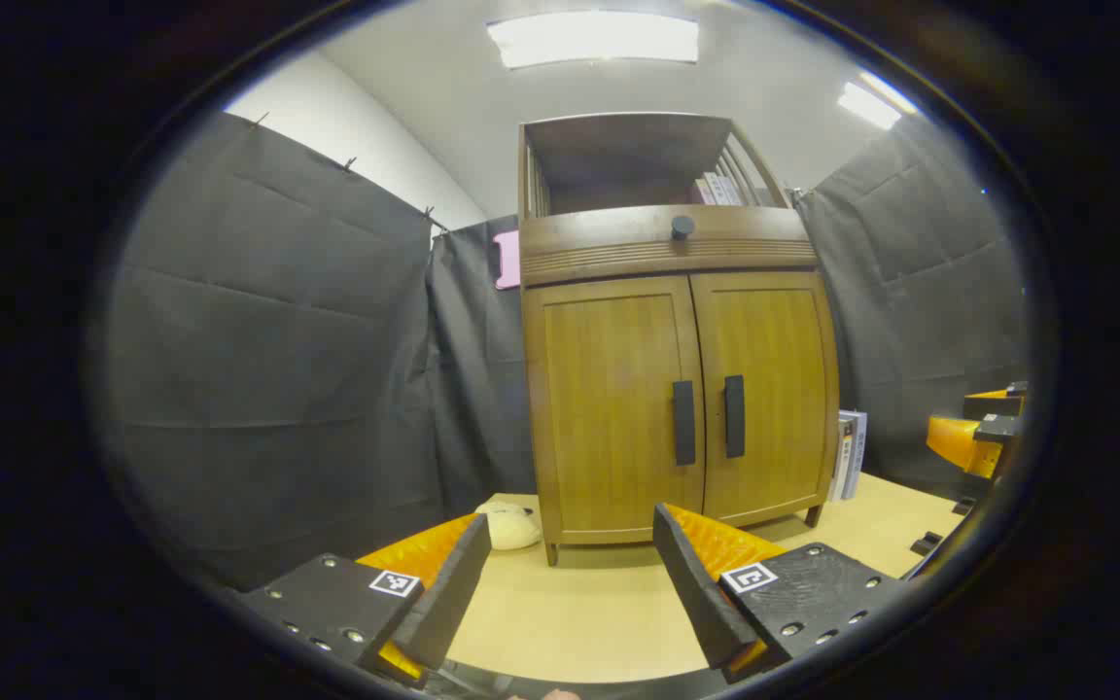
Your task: Open the right door of the double-door shoe cabinet with the right hand, and open the left door with the left hand.
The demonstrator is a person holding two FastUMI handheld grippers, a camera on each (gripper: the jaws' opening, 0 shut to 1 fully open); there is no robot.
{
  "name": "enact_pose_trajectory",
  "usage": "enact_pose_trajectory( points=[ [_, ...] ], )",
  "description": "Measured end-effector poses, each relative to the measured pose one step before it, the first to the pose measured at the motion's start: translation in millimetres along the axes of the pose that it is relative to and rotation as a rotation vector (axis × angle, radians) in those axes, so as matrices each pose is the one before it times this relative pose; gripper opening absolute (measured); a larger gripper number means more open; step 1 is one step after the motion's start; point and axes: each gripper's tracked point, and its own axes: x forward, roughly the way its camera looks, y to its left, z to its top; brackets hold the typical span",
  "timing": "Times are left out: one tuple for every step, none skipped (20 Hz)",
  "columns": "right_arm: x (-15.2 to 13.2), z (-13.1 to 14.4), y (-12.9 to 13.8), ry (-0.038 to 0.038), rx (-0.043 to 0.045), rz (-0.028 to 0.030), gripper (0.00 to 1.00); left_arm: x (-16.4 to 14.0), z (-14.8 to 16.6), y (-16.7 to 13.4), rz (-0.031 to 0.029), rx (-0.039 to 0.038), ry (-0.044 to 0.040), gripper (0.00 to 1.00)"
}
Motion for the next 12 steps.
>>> enact_pose_trajectory(
  points=[
    [-2.02,-0.03,-3.27,-0.00049,0.00192,0.00058,0.96,0.38,0.50,-0.30,-0.00044,0.00055,-0.00162,1.00],
    [-0.27,1.62,-1.45,-0.00111,0.00109,-0.00050,0.96,-1.55,-0.54,0.34,-0.00005,0.00092,-0.00058,1.00],
    [-0.45,0.12,-1.99,0.00137,-0.00010,-0.00116,0.96,-0.21,0.45,-0.53,0.00034,0.00127,0.00010,1.00],
    [-0.38,0.92,-1.14,0.00011,0.00107,-0.00195,0.95,-0.15,-0.27,-0.30,-0.00044,0.00073,-0.00013,1.00],
    [-1.54,1.20,0.13,0.00051,0.00141,0.00015,0.96,-0.41,0.13,-0.06,0.00009,0.00013,-0.00036,1.00],
    [0.59,0.24,-0.10,0.00092,0.00091,-0.00112,0.95,0.08,-0.11,0.28,-0.00182,0.00032,0.00019,1.00],
    [-0.54,0.35,-1.20,0.00163,0.00025,-0.00107,0.95,0.25,0.59,-0.05,-0.00055,0.00079,0.00027,1.00],
    [1.59,0.84,1.35,0.00092,0.00146,-0.00084,0.96,0.41,-1.05,0.15,-0.00065,0.00114,-0.00029,0.98],
    [0.56,-0.61,0.55,-0.00011,0.00193,-0.00021,0.96,0.28,1.31,0.09,-0.00010,0.00065,-0.00069,0.95],
    [0.96,1.15,0.66,-0.00015,0.00071,-0.00078,0.95,-0.94,0.31,-0.28,-0.00113,-0.00003,-0.00018,0.93],
    [-0.49,0.12,-0.45,-0.00017,0.00076,0.00014,0.95,0.64,0.24,-0.06,-0.00094,0.00045,0.00062,0.90],
    [0.65,0.98,0.14,-0.00052,0.00076,0.00003,0.95,0.06,-0.99,-0.30,-0.00065,0.00037,-0.00048,0.88]
  ],
)
